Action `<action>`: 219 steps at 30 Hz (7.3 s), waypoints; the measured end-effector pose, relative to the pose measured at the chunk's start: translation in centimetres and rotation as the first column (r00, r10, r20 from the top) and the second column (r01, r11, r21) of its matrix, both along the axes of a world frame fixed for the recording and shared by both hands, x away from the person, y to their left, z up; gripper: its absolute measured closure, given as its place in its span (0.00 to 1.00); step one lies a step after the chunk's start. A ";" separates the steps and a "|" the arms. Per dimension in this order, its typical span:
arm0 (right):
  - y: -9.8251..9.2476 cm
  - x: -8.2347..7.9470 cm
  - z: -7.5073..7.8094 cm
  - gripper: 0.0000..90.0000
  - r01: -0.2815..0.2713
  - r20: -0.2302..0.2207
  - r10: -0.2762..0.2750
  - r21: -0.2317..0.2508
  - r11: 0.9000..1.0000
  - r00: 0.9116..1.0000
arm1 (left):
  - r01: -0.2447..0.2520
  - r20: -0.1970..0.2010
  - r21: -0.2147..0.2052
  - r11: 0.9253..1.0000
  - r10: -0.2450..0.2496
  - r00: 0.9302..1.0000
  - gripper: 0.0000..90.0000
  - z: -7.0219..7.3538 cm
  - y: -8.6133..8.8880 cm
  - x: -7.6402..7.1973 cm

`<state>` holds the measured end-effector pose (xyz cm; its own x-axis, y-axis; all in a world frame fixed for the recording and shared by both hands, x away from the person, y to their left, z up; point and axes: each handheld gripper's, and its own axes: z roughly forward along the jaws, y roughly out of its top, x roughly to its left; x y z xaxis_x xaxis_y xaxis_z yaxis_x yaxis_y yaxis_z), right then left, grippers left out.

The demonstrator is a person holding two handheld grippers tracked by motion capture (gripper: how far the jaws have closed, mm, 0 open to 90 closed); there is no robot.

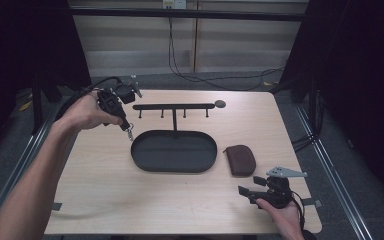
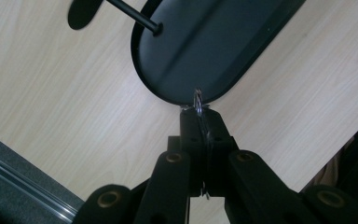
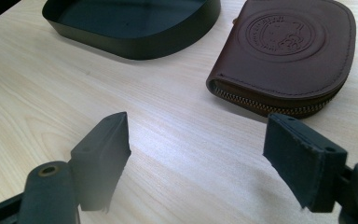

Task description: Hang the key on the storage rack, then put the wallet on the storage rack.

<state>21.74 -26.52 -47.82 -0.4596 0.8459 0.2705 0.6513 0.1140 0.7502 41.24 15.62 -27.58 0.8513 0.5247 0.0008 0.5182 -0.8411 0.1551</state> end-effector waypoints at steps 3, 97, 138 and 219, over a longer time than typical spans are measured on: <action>0.0 0.0 0.0 0.25 -0.004 -0.006 0.004 0.002 1.000 1.000 | -0.023 -0.006 0.000 1.000 0.023 1.000 0.99 -0.1 -0.4 0.7; 0.2 0.2 -0.1 0.24 -0.004 -0.022 0.003 -0.020 1.000 1.000 | -0.222 0.173 -0.346 0.911 0.295 0.940 0.60 -4.0 5.3 -3.0; 0.8 1.1 0.4 0.21 0.014 -0.009 -0.014 -0.039 0.999 1.000 | -0.262 0.216 -0.525 0.810 0.425 0.879 0.29 -15.6 11.4 -14.4; 1.0 17.9 0.4 0.10 -0.118 -0.605 -0.060 -0.250 0.961 0.794 | -0.141 0.163 -0.560 0.817 0.275 0.948 0.18 -19.6 9.4 -17.8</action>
